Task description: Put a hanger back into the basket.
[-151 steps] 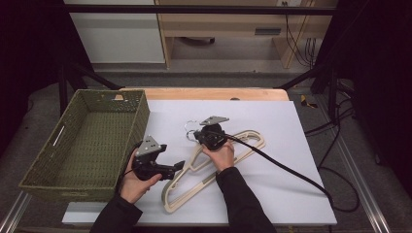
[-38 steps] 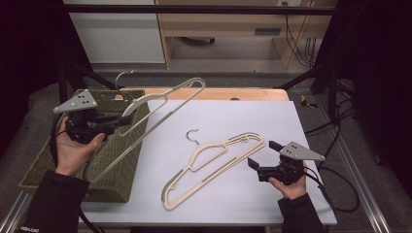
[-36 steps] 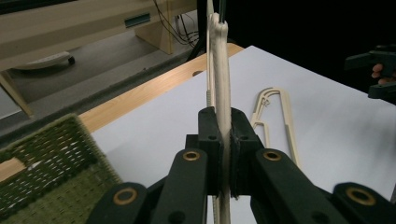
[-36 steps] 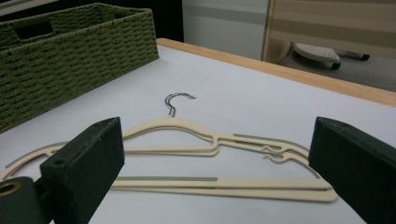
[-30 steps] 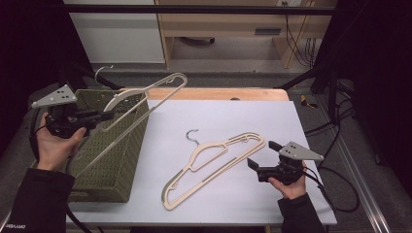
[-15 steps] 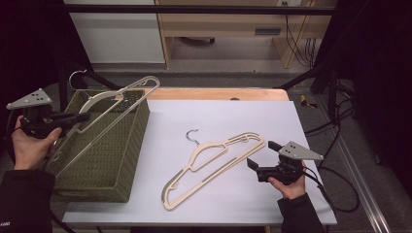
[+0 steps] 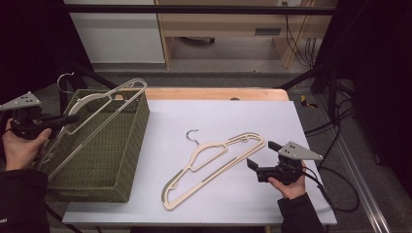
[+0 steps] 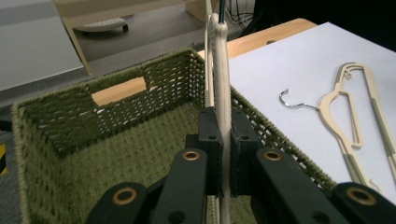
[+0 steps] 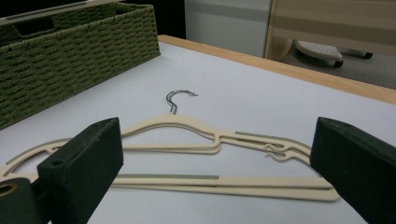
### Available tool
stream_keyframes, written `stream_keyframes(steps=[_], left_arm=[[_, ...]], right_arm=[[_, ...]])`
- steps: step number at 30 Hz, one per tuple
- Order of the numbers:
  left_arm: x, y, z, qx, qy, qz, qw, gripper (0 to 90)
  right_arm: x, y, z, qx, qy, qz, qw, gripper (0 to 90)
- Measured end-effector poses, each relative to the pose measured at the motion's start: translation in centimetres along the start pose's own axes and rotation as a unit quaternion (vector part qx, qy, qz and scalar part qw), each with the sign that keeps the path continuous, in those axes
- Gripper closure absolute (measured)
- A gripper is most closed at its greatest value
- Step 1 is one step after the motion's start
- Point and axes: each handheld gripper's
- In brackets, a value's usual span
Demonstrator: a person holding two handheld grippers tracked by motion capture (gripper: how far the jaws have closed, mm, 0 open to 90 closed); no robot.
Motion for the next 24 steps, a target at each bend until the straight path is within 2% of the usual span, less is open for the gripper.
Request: stream_keyframes(steps=[4, 9, 17, 24], left_arm=[[-0.4, -0.6, -0.5, -0.006, 0.0, 0.005, 1.0, 85.3], [-0.5, -0.4, -0.5, 0.0, -0.002, 0.003, 1.0, 85.5], [0.5, -0.7, -0.9, 0.0, 0.007, -0.012, 0.9999, 85.2], [1.0, -0.8, -0.6, 0.008, 0.01, -0.017, 0.9998, 85.1]], right_arm=[[0.0, 0.0, 0.0, -0.001, 0.0, -0.001, 1.0, 3.3], [0.1, 0.0, 0.0, -0.003, 0.002, -0.001, 1.0, 3.3], [0.2, -0.1, -0.1, -0.004, 0.002, -0.003, 1.0, 3.3], [0.0, 0.0, 0.0, -0.003, 0.001, -0.001, 1.0, 3.4]])
Point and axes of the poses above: each handheld gripper's, and its own axes: x roughly forward along the jaws, y roughly out of its top, z roughly to its right, and after that the axes turned 2 degrees about x, right-handed
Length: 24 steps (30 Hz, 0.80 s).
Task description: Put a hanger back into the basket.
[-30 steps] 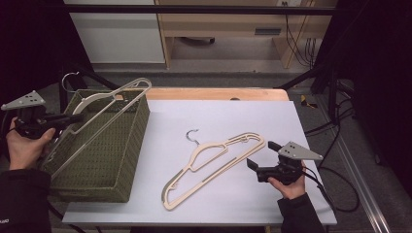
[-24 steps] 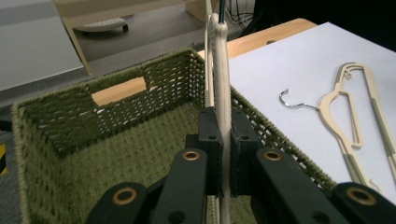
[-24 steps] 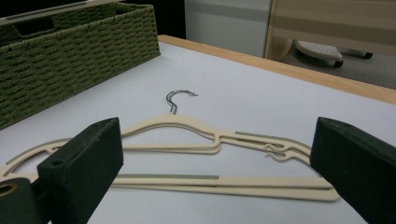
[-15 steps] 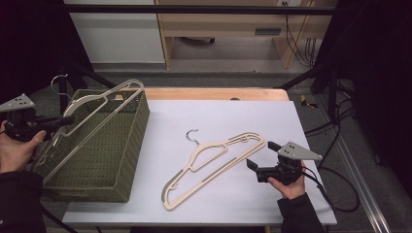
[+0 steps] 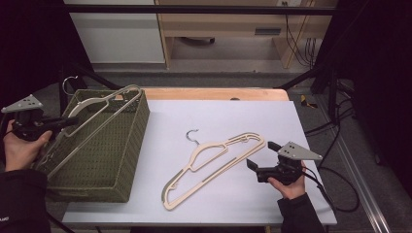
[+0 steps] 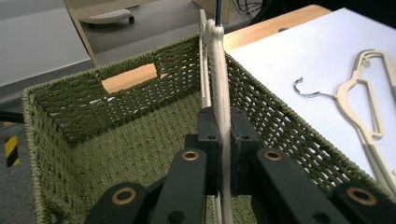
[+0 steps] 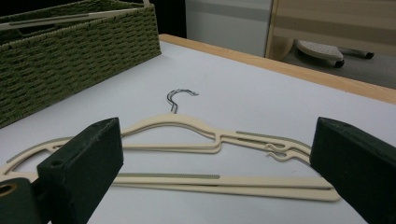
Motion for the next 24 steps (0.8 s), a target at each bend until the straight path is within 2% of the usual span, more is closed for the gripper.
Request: stream_keyframes(steps=[5, 9, 19, 21, 24], left_arm=[[1.2, -0.1, 0.2, 0.003, 0.003, -0.022, 0.9997, 85.0], [2.1, -0.2, 0.5, 0.016, 0.005, -0.039, 0.9991, 85.0], [2.3, -1.1, 0.1, 0.016, 0.021, -0.034, 0.9991, 85.0], [2.5, -1.6, -0.2, 0.013, 0.025, -0.048, 0.9984, 84.5], [3.4, -2.7, -0.5, 0.026, 0.035, -0.098, 0.9942, 85.1]], right_arm=[[0.1, 0.0, 0.0, -0.001, 0.002, -0.002, 1.0, 3.4], [0.1, 0.0, 0.0, -0.001, 0.002, -0.002, 1.0, 3.5], [0.2, -0.1, 0.0, -0.004, 0.003, -0.003, 1.0, 3.7], [0.2, -0.1, -0.1, -0.002, 0.004, -0.001, 1.0, 3.8], [0.1, 0.0, -0.1, -0.002, 0.004, 0.0, 1.0, 3.9]])
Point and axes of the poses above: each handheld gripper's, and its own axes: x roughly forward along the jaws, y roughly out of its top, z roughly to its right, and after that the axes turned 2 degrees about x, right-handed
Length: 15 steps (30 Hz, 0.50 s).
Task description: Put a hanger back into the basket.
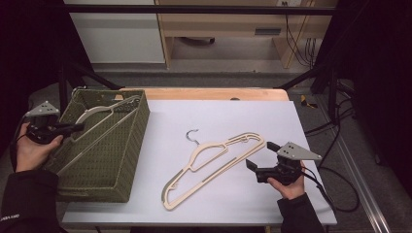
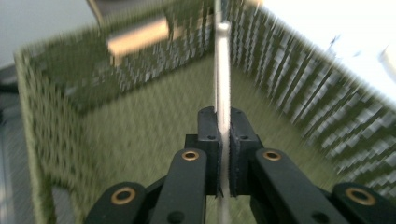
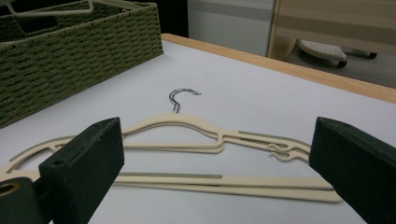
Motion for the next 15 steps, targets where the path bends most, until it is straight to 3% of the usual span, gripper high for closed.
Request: stream_keyframes(steps=[1, 2, 3, 5, 9, 11, 15], left_arm=[[0.8, -0.8, 0.0, -0.008, -0.007, -0.017, 0.9998, 85.6], [0.8, -0.8, 0.0, -0.008, -0.007, -0.017, 0.9998, 85.4], [1.3, -1.4, -0.1, -0.027, -0.021, -0.007, 0.9994, 85.6], [1.5, -1.7, -0.1, -0.034, -0.026, -0.005, 0.9991, 85.5], [1.9, -2.6, -0.2, -0.055, -0.037, -0.014, 0.9977, 85.3], [2.2, -3.0, -0.3, -0.063, -0.039, -0.02, 0.9971, 84.8], [2.2, -3.5, -0.5, -0.074, -0.036, -0.007, 0.9966, 84.6]], right_arm=[[0.0, 0.0, 0.0, 0.001, -0.001, -0.001, 1.0, 3.9], [0.0, 0.0, 0.0, 0.001, -0.001, -0.001, 1.0, 3.9], [0.1, -0.1, 0.0, -0.002, -0.001, -0.003, 1.0, 3.9], [0.2, -0.1, 0.0, -0.001, -0.001, -0.004, 1.0, 3.9], [0.2, -0.1, -0.1, 0.0, 0.0, -0.005, 1.0, 4.0], [0.3, -0.1, -0.1, 0.0, 0.0, -0.005, 1.0, 4.1], [0.3, -0.1, -0.1, -0.003, 0.001, -0.006, 1.0, 4.1]])
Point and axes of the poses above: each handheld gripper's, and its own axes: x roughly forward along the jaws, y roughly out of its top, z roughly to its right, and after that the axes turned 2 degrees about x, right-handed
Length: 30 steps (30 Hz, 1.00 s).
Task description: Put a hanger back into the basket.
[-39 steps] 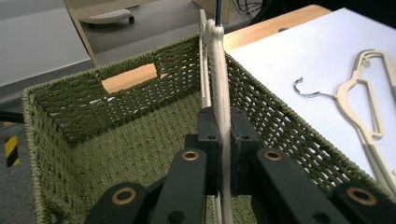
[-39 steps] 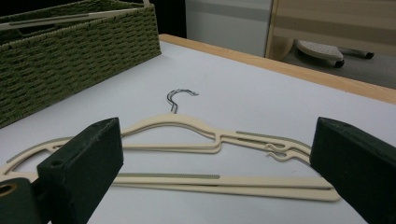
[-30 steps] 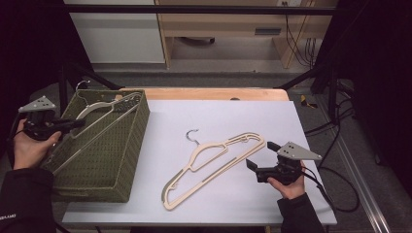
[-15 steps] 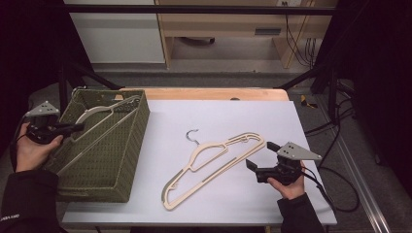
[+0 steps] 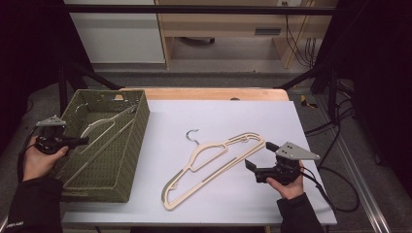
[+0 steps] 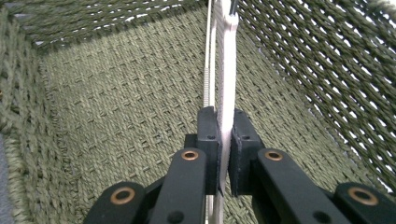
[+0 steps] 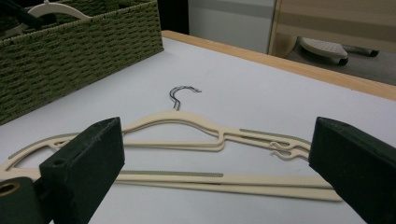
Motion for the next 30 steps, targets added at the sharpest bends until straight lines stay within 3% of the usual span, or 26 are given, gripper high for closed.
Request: stream_keyframes(steps=[10, 13, 15, 17, 22, 25, 26, 29, 30], left_arm=[[0.1, 0.0, -0.4, -0.026, 0.032, -0.004, 0.9991, 83.1], [0.4, 0.0, -0.6, -0.04, 0.06, -0.017, 0.9972, 78.6], [0.5, -0.1, -0.7, -0.042, 0.066, -0.02, 0.9967, 77.4], [0.7, 0.0, -0.8, -0.05, 0.081, -0.023, 0.9952, 72.2], [1.1, -0.1, -1.0, -0.053, 0.096, -0.036, 0.9934, 60.9], [1.3, -0.2, -1.2, -0.056, 0.101, -0.046, 0.9922, 50.5], [1.4, -0.2, -1.3, -0.066, 0.098, -0.053, 0.9916, 42.6], [1.5, -0.3, -1.2, -0.068, 0.101, -0.064, 0.9904, 38.8], [1.4, -0.3, -1.1, -0.061, 0.101, -0.074, 0.9903, 35.7]], right_arm=[[0.1, 0.0, -0.1, 0.002, -0.001, 0.0, 1.0, 4.1], [0.1, 0.0, -0.1, 0.0, 0.001, -0.001, 1.0, 4.1], [0.1, 0.0, -0.1, 0.0, 0.001, -0.002, 1.0, 4.1], [0.2, 0.0, -0.1, 0.003, 0.001, -0.003, 1.0, 4.1], [0.2, -0.1, -0.1, -0.002, 0.002, -0.005, 1.0, 4.0], [0.2, 0.0, -0.1, -0.002, 0.002, -0.004, 1.0, 4.0], [0.2, 0.0, -0.1, -0.002, 0.002, -0.005, 1.0, 4.0], [0.2, 0.0, -0.1, -0.002, 0.003, -0.005, 1.0, 4.0], [0.3, -0.1, -0.1, -0.002, 0.003, -0.005, 1.0, 4.0]])
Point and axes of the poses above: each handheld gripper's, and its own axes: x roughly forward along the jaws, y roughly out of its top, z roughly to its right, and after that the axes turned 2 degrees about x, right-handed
